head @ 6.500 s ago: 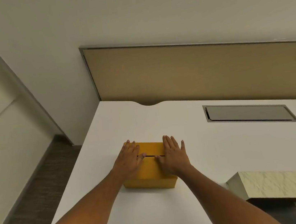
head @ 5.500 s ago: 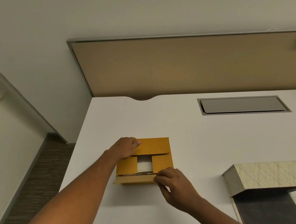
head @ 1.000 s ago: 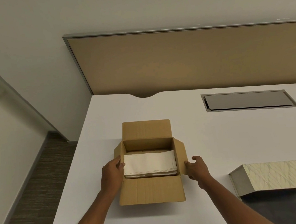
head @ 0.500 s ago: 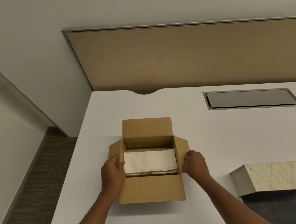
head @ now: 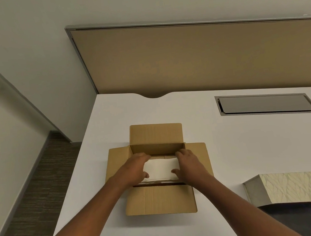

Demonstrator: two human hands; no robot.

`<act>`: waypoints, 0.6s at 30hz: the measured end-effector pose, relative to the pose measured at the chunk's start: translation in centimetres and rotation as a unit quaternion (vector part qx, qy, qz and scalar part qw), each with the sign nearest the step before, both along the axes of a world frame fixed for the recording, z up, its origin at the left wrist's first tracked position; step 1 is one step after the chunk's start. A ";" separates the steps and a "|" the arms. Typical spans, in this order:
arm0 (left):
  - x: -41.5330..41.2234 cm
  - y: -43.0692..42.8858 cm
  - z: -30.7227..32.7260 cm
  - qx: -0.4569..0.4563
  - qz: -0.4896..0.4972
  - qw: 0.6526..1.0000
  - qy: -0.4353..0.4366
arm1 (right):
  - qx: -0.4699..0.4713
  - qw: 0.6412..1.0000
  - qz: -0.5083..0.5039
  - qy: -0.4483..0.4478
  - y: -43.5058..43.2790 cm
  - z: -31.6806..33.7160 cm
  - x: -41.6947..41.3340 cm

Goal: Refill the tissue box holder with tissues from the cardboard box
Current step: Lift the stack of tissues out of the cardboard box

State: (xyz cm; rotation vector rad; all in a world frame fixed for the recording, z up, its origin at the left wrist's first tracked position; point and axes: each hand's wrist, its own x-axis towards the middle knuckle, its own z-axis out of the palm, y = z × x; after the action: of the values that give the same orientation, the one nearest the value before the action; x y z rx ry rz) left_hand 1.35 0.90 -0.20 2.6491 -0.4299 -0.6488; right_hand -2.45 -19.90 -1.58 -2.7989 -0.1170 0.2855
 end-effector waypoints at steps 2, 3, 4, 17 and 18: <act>0.6 -0.4 -0.6 0.077 -0.070 0.994 0.014 | -0.063 0.995 0.062 0.035 0.3 -0.3 0.5; 0.9 -0.6 -0.9 0.111 -0.100 0.989 0.010 | -0.096 0.990 0.092 0.044 0.5 -0.4 0.7; 1.1 -0.8 -1.3 0.137 -0.121 0.983 0.007 | -0.122 0.984 0.118 0.052 0.7 -0.6 1.0; 6.3 -2.2 -2.1 0.186 -0.128 0.967 0.117 | -0.121 0.950 0.134 0.256 2.1 -1.2 6.3; 6.5 -2.3 -2.2 0.197 -0.133 0.963 0.129 | -0.124 0.943 0.138 0.275 2.0 -1.3 6.6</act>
State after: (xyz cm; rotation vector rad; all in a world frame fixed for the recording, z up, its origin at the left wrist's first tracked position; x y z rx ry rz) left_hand 7.85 -1.37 -2.35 2.8352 -0.6426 -1.2636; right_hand 4.14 -17.86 -2.84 -2.8148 -0.3610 1.2081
